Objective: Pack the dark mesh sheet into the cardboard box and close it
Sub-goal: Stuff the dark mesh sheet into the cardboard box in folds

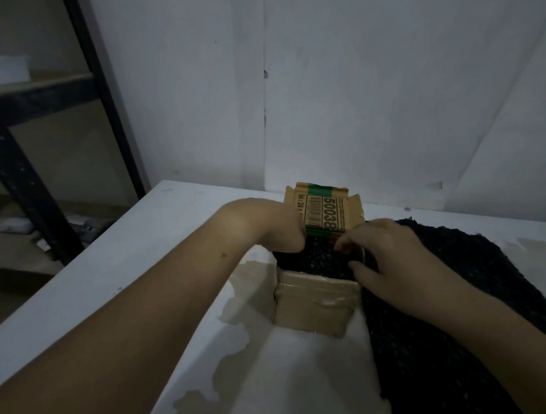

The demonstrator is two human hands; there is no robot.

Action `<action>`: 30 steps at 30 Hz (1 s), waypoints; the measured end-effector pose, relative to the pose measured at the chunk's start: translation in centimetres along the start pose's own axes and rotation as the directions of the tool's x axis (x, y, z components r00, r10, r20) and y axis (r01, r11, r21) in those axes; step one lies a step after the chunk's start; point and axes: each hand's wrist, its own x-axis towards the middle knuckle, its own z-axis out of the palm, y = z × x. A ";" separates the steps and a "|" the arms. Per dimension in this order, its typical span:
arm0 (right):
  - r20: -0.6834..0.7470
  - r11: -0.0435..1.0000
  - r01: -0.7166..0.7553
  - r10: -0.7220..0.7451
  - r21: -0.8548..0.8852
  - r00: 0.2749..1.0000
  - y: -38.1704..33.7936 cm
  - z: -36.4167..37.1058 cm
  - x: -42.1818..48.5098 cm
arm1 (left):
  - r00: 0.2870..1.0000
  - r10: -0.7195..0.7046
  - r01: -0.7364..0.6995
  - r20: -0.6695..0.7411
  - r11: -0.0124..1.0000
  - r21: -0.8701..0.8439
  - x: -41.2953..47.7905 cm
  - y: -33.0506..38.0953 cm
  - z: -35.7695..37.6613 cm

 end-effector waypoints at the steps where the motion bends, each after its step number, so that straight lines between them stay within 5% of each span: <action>1: 0.038 0.997 -0.035 0.038 -0.067 0.999 0.1 -0.3 0.6 | 1.000 0.012 -0.012 0.012 1.000 0.005 0.2 -0.1 -0.3; 5: 0.369 0.962 -0.103 0.194 -0.253 0.909 -0.2 -0.9 3.5 | 1.000 -0.002 -0.004 0.031 0.979 0.203 1.1 0.6 0.3; 9: 0.529 0.953 -0.082 0.233 -0.293 0.816 -0.3 -0.5 5.8 | 0.997 -0.014 0.043 -0.076 0.922 0.385 2.5 1.8 3.1; 12: 0.557 0.947 -0.097 0.260 -0.306 0.788 -0.2 0.0 6.4 | 0.994 0.018 0.029 -0.112 0.917 0.398 2.6 1.7 3.7; 19: 0.552 0.957 -0.113 0.247 -0.266 0.797 0.4 -0.9 6.5 | 0.993 0.067 -0.055 -0.093 0.991 0.122 0.3 -0.1 -1.0; 25: 0.662 0.971 -0.149 0.238 -0.189 0.711 -0.4 -1.4 7.2 | 0.988 0.075 -0.083 0.135 0.995 0.055 1.2 -0.3 -0.2; 30: 0.595 0.907 -0.123 0.362 -0.403 0.718 -1.3 1.2 6.9 | 0.994 0.023 -0.048 0.105 0.968 0.244 2.5 0.8 1.1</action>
